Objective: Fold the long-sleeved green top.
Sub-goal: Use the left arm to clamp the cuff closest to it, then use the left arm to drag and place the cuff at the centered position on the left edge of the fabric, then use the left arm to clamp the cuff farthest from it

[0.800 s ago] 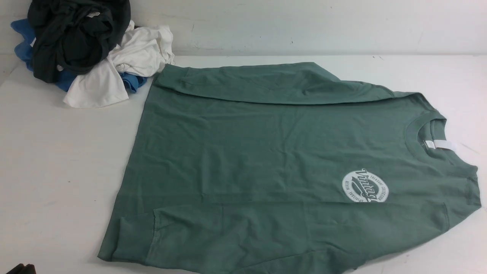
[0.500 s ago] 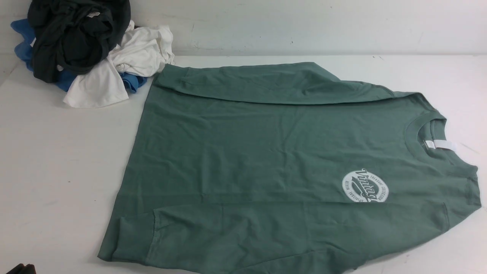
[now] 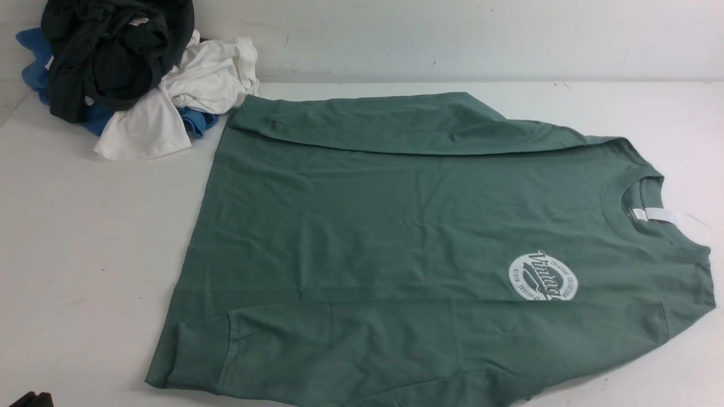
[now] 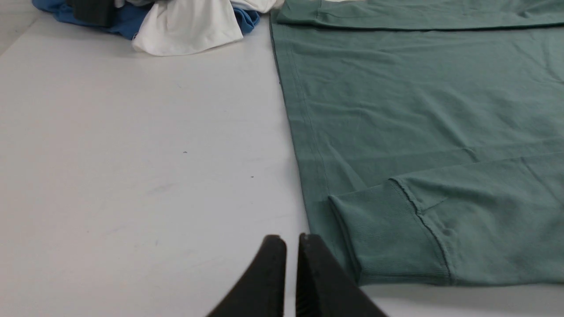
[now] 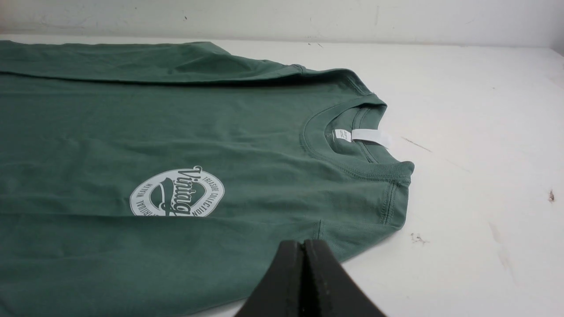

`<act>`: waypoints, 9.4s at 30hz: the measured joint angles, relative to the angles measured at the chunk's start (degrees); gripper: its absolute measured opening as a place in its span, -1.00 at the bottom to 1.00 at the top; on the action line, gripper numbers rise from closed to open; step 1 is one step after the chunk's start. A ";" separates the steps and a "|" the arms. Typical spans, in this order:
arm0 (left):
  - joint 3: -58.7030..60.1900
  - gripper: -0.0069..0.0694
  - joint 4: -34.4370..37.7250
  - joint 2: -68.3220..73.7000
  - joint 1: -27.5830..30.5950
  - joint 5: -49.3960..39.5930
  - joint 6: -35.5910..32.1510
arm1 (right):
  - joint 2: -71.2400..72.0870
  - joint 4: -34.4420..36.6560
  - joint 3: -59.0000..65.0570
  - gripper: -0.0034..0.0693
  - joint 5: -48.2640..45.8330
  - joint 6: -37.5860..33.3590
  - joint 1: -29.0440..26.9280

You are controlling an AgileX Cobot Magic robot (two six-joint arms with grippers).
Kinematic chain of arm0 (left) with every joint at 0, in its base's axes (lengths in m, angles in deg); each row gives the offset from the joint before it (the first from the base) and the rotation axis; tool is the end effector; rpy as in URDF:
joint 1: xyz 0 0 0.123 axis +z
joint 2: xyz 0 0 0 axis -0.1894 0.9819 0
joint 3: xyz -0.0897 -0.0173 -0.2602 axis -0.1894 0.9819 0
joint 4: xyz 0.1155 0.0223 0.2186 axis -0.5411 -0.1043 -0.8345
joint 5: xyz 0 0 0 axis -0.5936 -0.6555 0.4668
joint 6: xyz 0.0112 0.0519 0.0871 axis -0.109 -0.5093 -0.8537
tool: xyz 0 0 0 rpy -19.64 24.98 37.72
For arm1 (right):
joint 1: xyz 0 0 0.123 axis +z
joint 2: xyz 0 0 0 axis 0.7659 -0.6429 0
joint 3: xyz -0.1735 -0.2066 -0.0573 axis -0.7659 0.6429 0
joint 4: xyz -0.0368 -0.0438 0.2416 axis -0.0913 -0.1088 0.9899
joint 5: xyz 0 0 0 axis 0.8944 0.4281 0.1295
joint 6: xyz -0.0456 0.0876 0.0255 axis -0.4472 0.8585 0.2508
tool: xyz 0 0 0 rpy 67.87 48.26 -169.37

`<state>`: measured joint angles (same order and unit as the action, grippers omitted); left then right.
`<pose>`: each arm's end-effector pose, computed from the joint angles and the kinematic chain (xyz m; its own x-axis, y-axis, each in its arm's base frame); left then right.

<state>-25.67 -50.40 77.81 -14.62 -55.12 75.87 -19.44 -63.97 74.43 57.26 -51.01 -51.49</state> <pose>0.0686 -0.0091 0.1703 -0.2805 -0.0237 -0.9596 0.0972 0.9939 -0.0530 0.0689 -0.0005 0.1694 -0.2951 -0.0279 -0.9551 0.0046 0.9995 -0.0306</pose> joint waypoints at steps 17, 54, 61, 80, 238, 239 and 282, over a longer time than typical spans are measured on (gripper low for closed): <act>0.17 -0.75 -0.87 0.00 0.00 21.57 -0.24 | 0.00 -2.20 0.42 -0.94 24.41 -0.34 0.00; -49.44 -0.82 -4.68 73.75 -6.38 -21.00 8.52 | -58.79 6.80 -36.01 -0.94 -19.51 -5.16 9.68; -50.07 -0.43 -3.55 85.05 -9.60 -23.26 8.19 | -68.88 18.85 -37.76 -0.94 -17.97 -19.69 16.57; -51.08 -0.46 -3.35 98.26 -9.73 -14.88 8.13 | -75.71 30.39 -41.41 -0.94 -21.17 -27.92 17.37; -144.18 -0.78 23.03 155.53 1.40 -11.32 -25.91 | -90.93 37.56 -49.44 -0.94 -13.71 -54.04 26.24; -144.18 -0.78 23.03 154.91 1.40 -11.88 -26.05 | -90.93 37.56 -49.44 -0.94 -13.71 -53.96 26.24; -144.12 -0.78 25.53 156.27 1.40 -13.02 -25.41 | -90.93 37.56 -49.37 -0.93 -14.25 -53.61 26.24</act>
<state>-169.79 -24.88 234.08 -13.22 -68.13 50.46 -110.37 -26.41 25.06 43.01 -104.61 -25.25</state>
